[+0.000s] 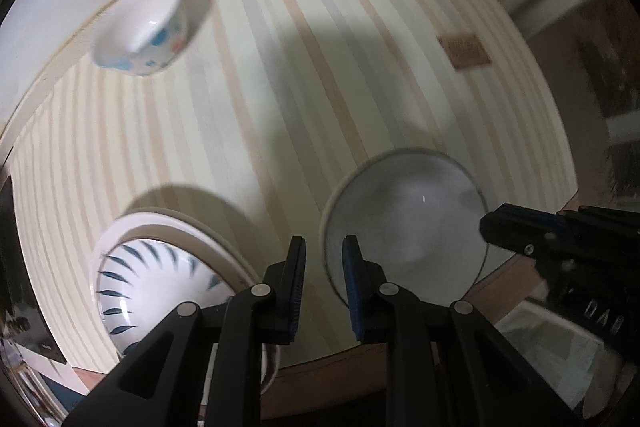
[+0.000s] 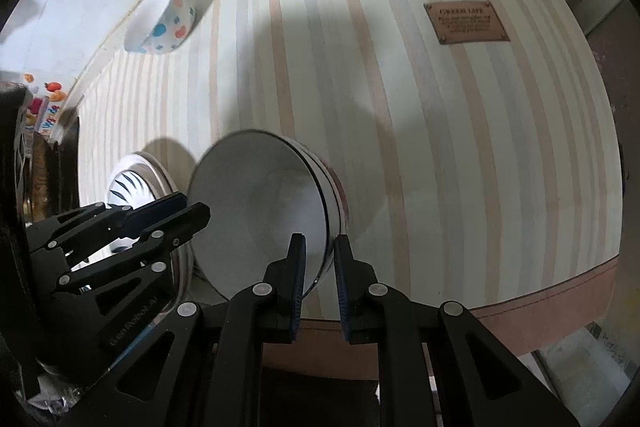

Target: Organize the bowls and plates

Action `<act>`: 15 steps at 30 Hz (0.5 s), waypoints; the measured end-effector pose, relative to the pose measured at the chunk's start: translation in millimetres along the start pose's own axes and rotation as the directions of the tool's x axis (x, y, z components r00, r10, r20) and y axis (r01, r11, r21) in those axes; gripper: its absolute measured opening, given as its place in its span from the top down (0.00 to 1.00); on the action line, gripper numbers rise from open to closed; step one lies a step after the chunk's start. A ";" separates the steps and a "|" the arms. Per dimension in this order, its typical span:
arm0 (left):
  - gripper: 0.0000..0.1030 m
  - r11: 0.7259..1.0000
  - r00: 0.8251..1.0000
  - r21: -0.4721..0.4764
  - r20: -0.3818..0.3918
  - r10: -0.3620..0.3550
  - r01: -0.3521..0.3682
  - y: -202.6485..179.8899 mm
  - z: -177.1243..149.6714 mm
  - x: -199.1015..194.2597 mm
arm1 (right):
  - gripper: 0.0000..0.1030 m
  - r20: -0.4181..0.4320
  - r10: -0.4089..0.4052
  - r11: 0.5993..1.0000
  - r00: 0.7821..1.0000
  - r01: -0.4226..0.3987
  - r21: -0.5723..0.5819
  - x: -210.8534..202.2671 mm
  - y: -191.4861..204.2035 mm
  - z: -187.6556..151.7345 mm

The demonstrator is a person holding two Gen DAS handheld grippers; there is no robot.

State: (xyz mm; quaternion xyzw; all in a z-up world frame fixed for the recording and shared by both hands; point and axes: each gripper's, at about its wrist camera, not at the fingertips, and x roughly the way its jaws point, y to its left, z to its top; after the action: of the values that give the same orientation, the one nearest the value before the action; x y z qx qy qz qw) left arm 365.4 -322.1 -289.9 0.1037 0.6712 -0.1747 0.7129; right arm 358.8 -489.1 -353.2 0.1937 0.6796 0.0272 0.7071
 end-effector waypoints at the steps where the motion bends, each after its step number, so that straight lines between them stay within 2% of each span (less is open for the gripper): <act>1: 0.83 0.999 1.000 -0.028 0.018 -0.018 0.019 8.2 2.8 -9.7 | 0.84 0.011 0.010 1.000 1.000 -0.010 0.001 -6.9 0.4 3.2; 4: 0.81 0.993 0.997 -0.108 0.062 -0.041 0.048 34.9 14.1 -27.7 | 0.84 0.038 0.043 0.999 0.998 -0.043 -0.013 -25.8 7.9 19.1; 5: 0.80 0.988 0.996 -0.146 0.083 -0.044 0.056 48.1 20.4 -34.1 | 0.81 0.042 0.059 0.998 0.997 -0.058 -0.023 -31.0 13.8 28.0; 8: 0.77 0.971 0.992 -0.235 0.122 -0.023 0.051 83.6 44.4 -42.4 | 0.62 0.077 0.104 0.993 0.992 -0.098 -0.069 -40.9 36.3 57.2; 9: 0.77 0.962 0.992 -0.268 0.124 -0.011 0.044 98.0 52.0 -42.5 | 0.59 0.083 0.109 0.991 0.991 -0.102 -0.085 -41.1 44.8 66.9; 15: 0.77 0.893 0.992 -0.450 0.117 0.047 0.011 182.4 99.4 -21.8 | 0.59 0.098 0.142 0.976 0.985 -0.123 -0.179 -13.6 102.1 145.7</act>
State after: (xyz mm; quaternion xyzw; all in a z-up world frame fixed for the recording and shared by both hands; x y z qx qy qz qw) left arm 526.8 -190.3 -276.3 -0.0691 0.6465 -0.0143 0.7596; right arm 522.3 -433.5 -308.4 0.1778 0.6202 0.1225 0.7541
